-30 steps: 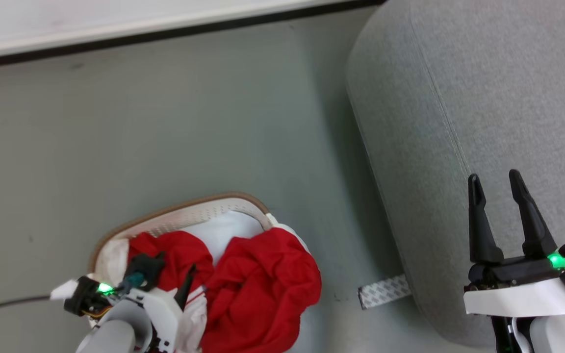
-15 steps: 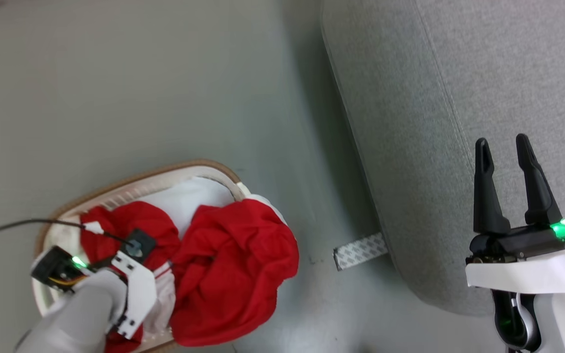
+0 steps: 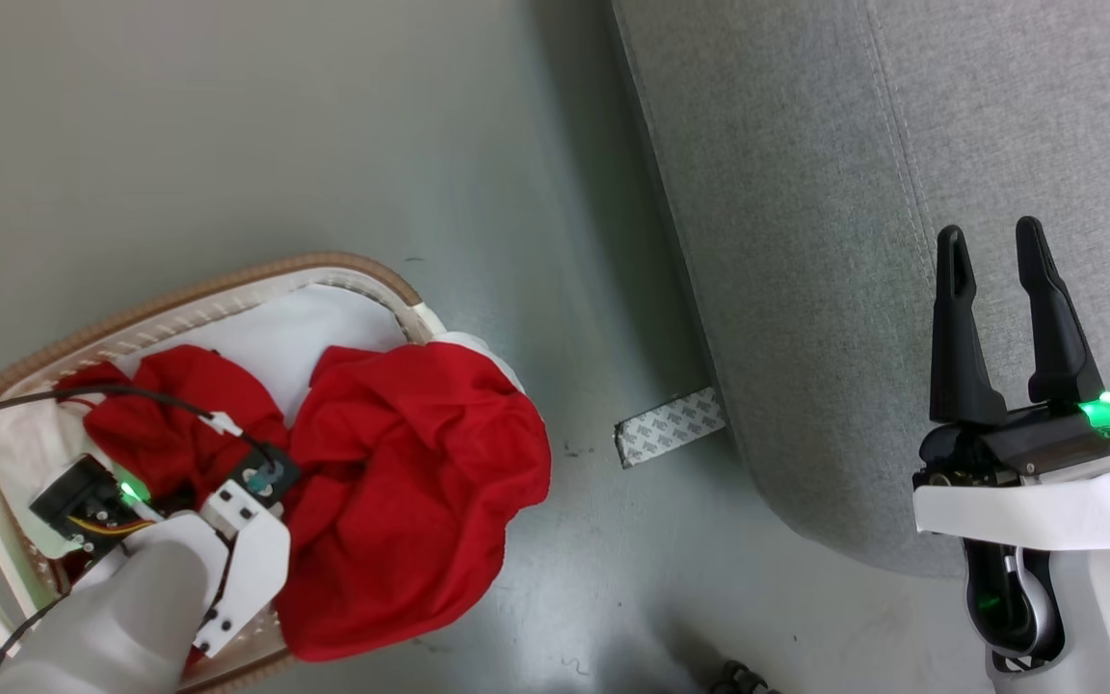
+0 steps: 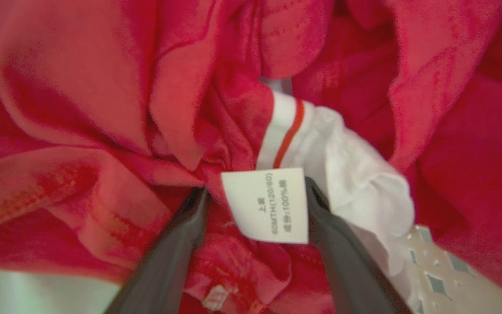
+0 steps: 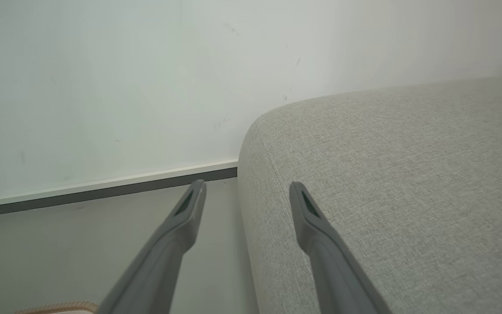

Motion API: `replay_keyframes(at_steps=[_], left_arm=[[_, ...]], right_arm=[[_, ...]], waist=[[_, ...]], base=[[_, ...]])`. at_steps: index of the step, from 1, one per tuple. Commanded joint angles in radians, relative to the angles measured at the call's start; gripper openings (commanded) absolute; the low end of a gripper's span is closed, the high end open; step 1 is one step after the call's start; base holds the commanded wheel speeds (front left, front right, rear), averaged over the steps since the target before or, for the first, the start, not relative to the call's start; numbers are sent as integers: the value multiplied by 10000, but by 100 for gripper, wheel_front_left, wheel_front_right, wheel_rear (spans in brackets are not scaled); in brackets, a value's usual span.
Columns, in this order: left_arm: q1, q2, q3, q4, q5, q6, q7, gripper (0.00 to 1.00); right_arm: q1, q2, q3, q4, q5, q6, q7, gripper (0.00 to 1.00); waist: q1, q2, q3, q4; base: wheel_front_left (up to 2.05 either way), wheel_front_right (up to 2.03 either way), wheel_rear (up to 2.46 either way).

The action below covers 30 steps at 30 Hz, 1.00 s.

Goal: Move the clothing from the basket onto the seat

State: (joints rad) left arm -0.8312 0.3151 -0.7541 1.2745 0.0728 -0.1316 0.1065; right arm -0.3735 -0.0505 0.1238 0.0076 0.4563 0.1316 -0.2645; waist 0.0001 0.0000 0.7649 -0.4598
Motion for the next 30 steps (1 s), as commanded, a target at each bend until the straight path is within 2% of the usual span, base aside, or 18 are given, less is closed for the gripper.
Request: replay_keyframes(at_steps=[1, 2, 3, 5, 6, 13, 17, 30], left_arm=[[-21, 29, -15, 71, 21, 19, 309, 100], [-17, 5, -37, 86, -4, 23, 434, 90], [-38, -37, -51, 94, -23, 41, 447, 45], [-28, -154, -76, 103, -74, 81, 322, 45], [-11, -201, -92, 104, -100, 112, 295, 0], [181, -383, -99, 116, -347, 164, -79, 0], [629, -623, 181, 121, -756, 314, -788, 0], [1353, -1883, 823, 61, -2206, 46, -2699, 0]], right_arm=[[-158, 0, 32, -3, 88, -17, 3, 100], [-172, -1, 43, 14, 103, -17, 3, 100], [-211, -1, 49, 50, 117, -17, 3, 100], [-224, 0, 62, 90, 126, -17, 3, 100], [-217, -1, 63, 94, 114, -17, 3, 100], [-134, -1, 39, 164, -113, -17, 3, 100], [16, -3, -28, 236, -281, -17, 3, 100], [787, -10, -154, 818, -1273, -17, 3, 100]], waist=[[-1, 0, 163, -66], [-1, 0, 192, -68], [-1, 0, 221, -66], [-1, 0, 244, -52], [-1, 0, 234, -39], [-1, 0, -176, 110], [-1, 0, -715, 294], [-1, 0, -3457, 1460]], base=[[0, 0, 0], [0, 0, 0], [0, 0, 0], [0, 0, 0], [0, 0, 0], [0, 0, 0], [0, 0, 0], [0, 0, 0]])
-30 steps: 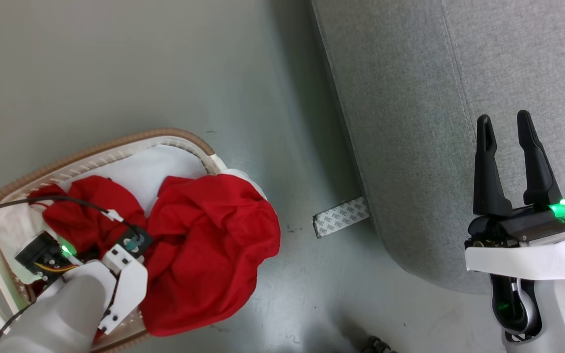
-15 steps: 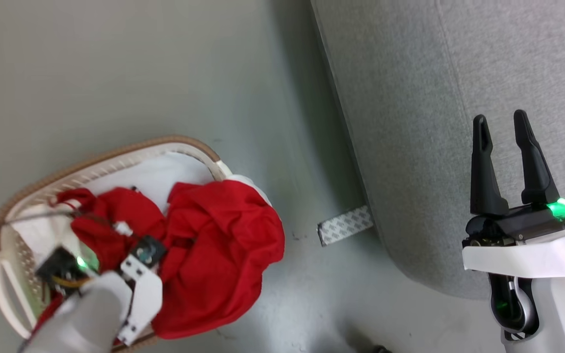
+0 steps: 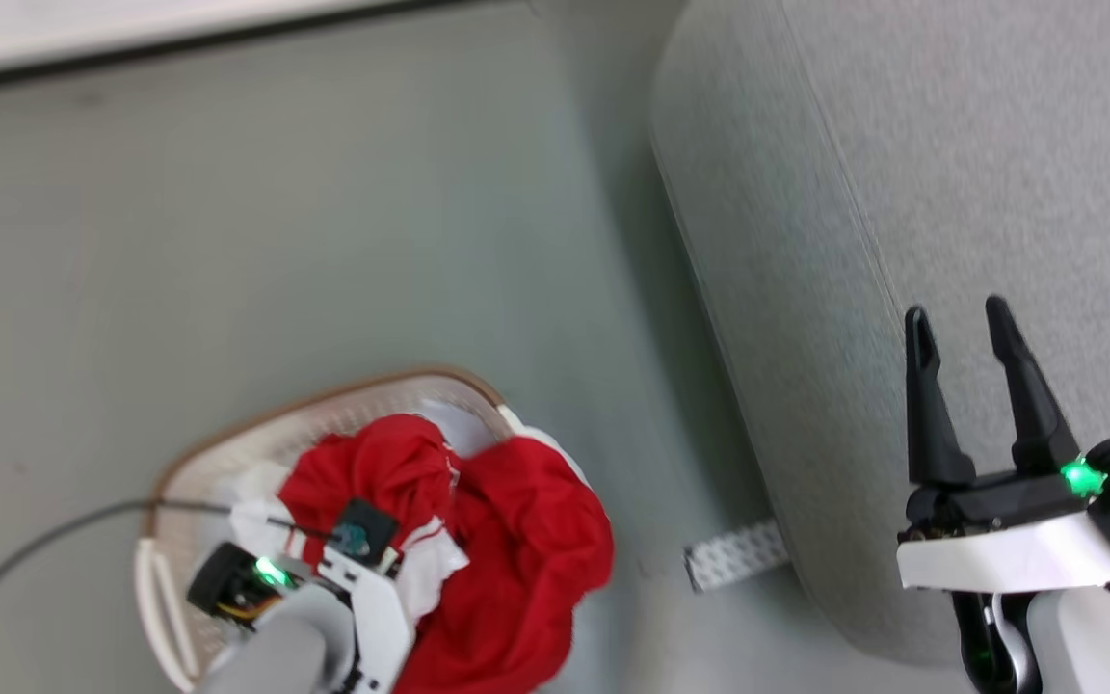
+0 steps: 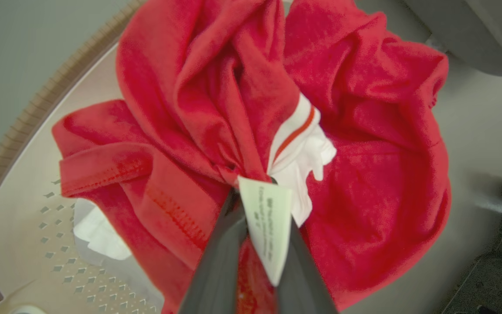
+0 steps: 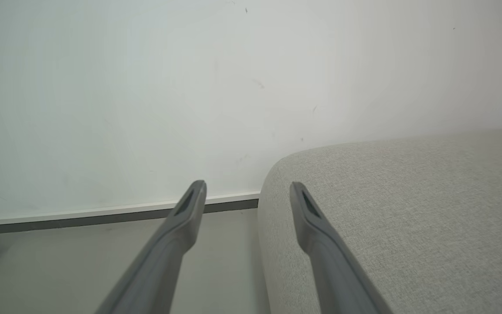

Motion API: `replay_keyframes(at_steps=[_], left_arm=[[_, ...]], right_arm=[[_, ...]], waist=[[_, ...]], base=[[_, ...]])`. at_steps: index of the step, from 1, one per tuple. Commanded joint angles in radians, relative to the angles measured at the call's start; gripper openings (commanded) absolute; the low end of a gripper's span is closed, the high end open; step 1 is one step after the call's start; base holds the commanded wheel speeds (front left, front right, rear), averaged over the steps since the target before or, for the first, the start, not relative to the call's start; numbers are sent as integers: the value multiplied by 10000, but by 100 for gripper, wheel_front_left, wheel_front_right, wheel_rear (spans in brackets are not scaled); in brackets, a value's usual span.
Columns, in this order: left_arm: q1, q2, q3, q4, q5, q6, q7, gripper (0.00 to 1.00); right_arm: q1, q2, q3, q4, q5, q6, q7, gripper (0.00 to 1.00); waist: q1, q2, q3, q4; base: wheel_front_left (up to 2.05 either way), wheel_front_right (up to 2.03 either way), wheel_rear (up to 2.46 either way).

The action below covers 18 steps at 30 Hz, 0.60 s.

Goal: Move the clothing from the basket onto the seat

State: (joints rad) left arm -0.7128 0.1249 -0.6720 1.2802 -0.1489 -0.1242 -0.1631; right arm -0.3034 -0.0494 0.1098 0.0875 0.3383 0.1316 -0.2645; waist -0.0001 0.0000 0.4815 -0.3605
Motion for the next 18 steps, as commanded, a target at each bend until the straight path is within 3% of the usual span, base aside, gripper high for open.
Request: replay_keyframes(at_steps=[1, 9, 18], left_arm=[[253, -73, 62, -41, -164, -51, -206, 0], [972, -536, 74, -887, -1384, -51, -925, 0], [1449, -596, -350, -2696, -2617, -55, -1022, 0]], right_arm=[[162, -19, -30, 60, -158, -17, 3, 100], [865, -22, -115, 411, -559, -17, 4, 100], [1686, -77, 143, 813, -793, -18, 3, 100]], waist=[[1, 0, -843, 584], [1, 0, -2469, 1553], [1, 0, -4007, 2569]], base=[[0, 0, 0], [0, 0, 0], [0, 0, 0]])
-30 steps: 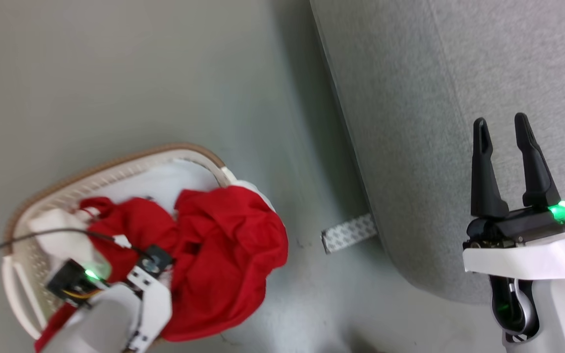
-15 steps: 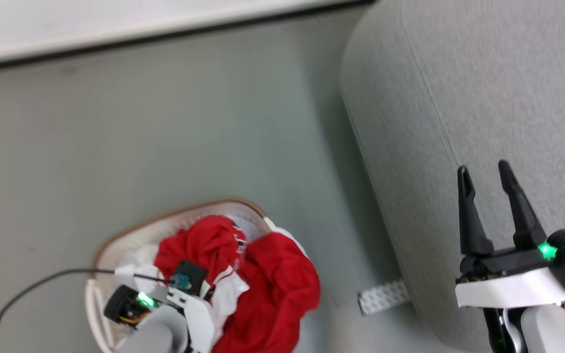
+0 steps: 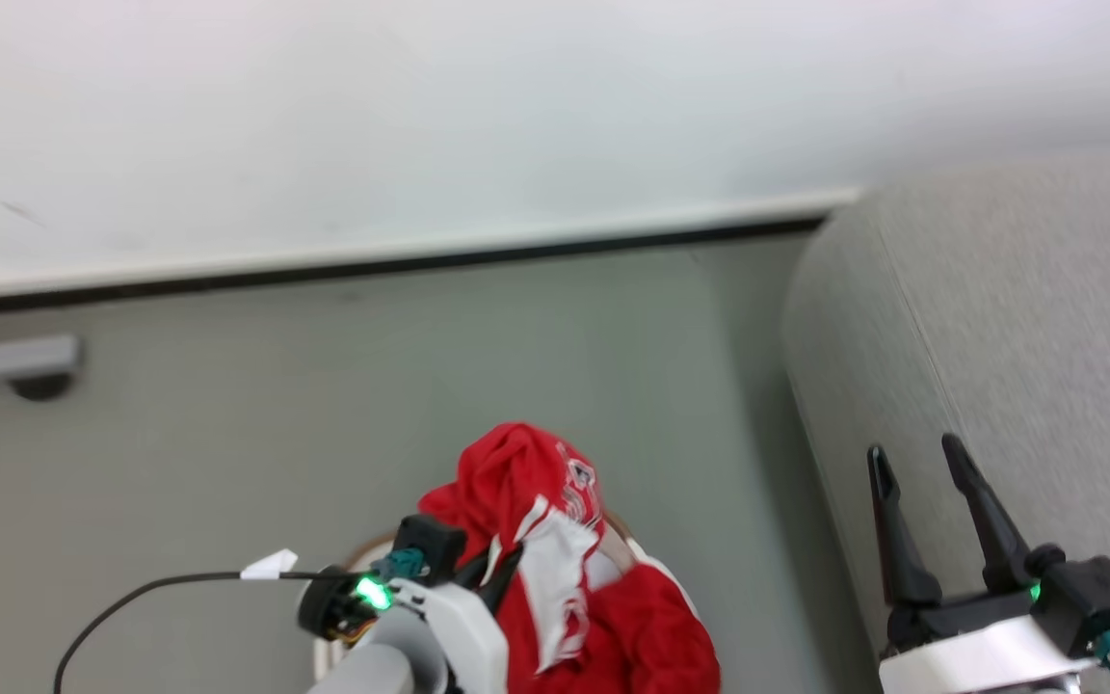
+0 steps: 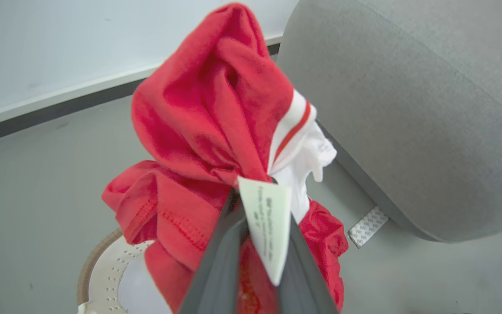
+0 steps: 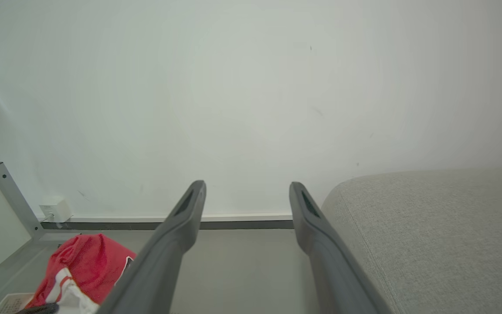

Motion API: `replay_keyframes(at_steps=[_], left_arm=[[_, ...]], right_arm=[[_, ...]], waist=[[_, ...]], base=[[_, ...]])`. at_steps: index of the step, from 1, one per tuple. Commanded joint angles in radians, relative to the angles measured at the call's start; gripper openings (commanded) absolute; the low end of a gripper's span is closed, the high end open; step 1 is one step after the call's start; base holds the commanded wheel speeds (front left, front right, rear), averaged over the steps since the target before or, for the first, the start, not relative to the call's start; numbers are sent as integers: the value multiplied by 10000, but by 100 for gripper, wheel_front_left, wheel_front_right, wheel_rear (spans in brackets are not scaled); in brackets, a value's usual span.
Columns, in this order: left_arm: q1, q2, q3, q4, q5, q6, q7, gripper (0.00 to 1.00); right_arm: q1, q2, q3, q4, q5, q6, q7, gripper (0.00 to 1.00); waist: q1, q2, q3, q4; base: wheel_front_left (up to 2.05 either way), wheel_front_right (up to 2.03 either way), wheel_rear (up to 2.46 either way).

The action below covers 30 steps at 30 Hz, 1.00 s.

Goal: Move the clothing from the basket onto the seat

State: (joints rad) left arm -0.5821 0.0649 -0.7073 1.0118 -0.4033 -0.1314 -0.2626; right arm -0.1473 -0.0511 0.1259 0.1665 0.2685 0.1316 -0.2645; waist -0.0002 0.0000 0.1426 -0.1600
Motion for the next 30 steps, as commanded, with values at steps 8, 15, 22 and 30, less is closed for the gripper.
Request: replay_keyframes(at_steps=[8, 15, 22, 30], left_arm=[[256, 268, 191, -1988, -896, 17, -23, 0], [-5, 466, 562, -3417, -1341, 17, -22, 0], [51, 559, 718, -4228, -1538, 57, 3, 0], [154, 636, 750, -4604, -1630, 188, 117, 0]], right_arm=[[748, -171, 218, 149, 67, -18, 5, 100], [944, -256, 569, 199, 181, -18, 3, 100], [918, -296, 974, 214, 193, -18, 3, 100], [670, -387, 1863, 288, 67, -18, 5, 100]], waist=[[2, 0, -1424, 1091], [2, 0, -1671, 1331], [2, 0, -1779, 1399], [2, 0, -1780, 1334]], base=[[0, 0, 0], [0, 0, 0], [0, 0, 0], [0, 0, 0]])
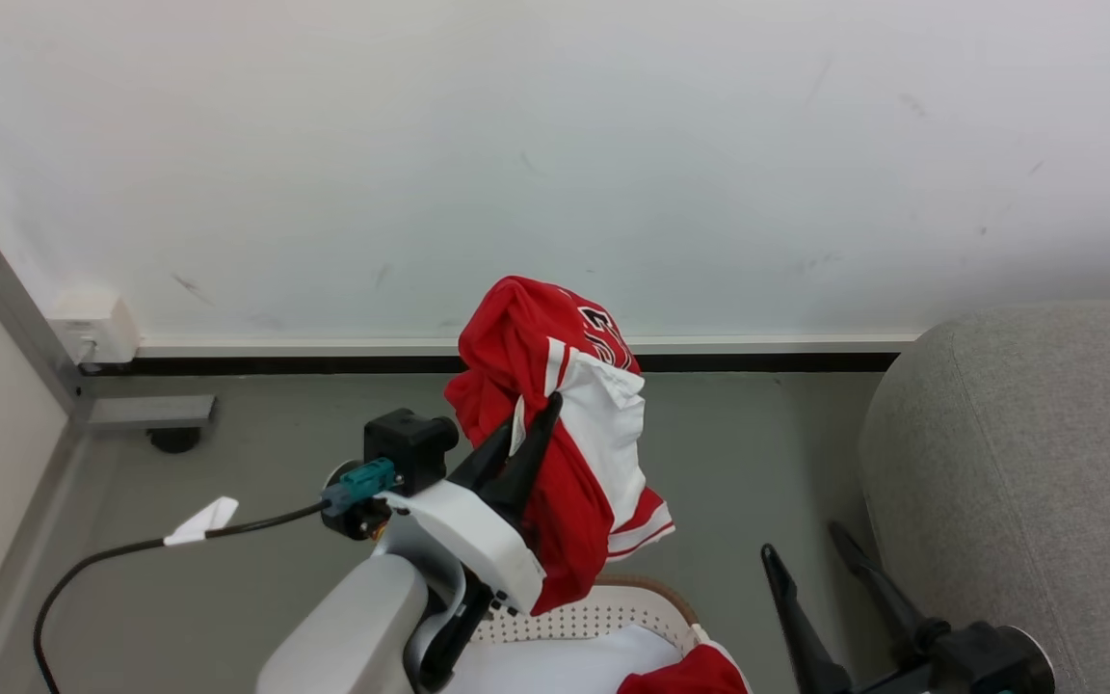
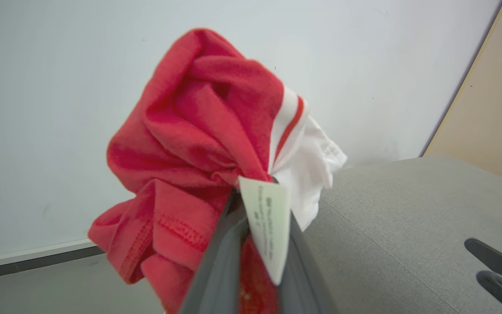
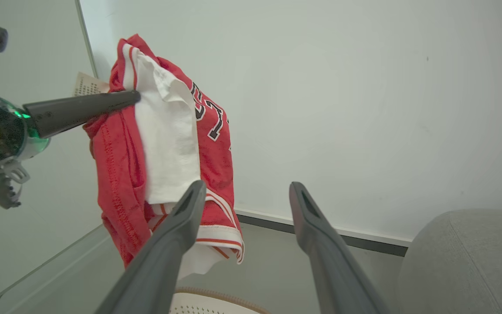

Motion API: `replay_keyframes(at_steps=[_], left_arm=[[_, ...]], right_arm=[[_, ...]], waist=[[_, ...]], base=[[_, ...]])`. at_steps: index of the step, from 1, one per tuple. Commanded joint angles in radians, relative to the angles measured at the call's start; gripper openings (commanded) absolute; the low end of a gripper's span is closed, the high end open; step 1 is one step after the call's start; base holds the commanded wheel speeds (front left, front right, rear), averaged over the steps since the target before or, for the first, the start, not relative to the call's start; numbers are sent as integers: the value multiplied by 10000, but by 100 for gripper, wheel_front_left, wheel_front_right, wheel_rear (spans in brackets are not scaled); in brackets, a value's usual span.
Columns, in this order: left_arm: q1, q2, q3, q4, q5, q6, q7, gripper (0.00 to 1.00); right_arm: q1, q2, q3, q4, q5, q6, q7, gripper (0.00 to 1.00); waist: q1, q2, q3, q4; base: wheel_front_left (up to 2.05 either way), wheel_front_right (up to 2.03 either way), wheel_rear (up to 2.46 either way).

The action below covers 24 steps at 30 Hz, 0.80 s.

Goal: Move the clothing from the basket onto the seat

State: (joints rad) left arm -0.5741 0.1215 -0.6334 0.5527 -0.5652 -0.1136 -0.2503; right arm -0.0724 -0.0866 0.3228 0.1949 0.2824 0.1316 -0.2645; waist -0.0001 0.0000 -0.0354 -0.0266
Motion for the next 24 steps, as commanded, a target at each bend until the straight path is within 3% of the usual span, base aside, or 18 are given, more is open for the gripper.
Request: replay_keyframes(at_steps=[1, 8, 15, 24], left_arm=[[83, 77, 13, -39, -27, 30, 9, 0], [134, -112, -164, -228, -113, 74, 92, 0], [62, -425, -710, -352, -193, 0, 172, 0], [46, -650, -1517, -972, -555, -81, 278, 0]], right_arm=[[-120, -45, 53, 18, -80, -18, 3, 100], [-544, -182, 1695, 461, 60, -18, 3, 100], [-1083, 11, 3019, 1873, 388, -18, 3, 100], [-1912, 292, 3080, 3834, 893, -18, 5, 100]], waist=[[1, 0, 1, -5], [1, 0, -6, 176], [1, 0, -42, 661], [1, 0, -61, 1454]], base=[[0, 0, 0], [0, 0, 0], [0, 0, 0], [0, 0, 0]])
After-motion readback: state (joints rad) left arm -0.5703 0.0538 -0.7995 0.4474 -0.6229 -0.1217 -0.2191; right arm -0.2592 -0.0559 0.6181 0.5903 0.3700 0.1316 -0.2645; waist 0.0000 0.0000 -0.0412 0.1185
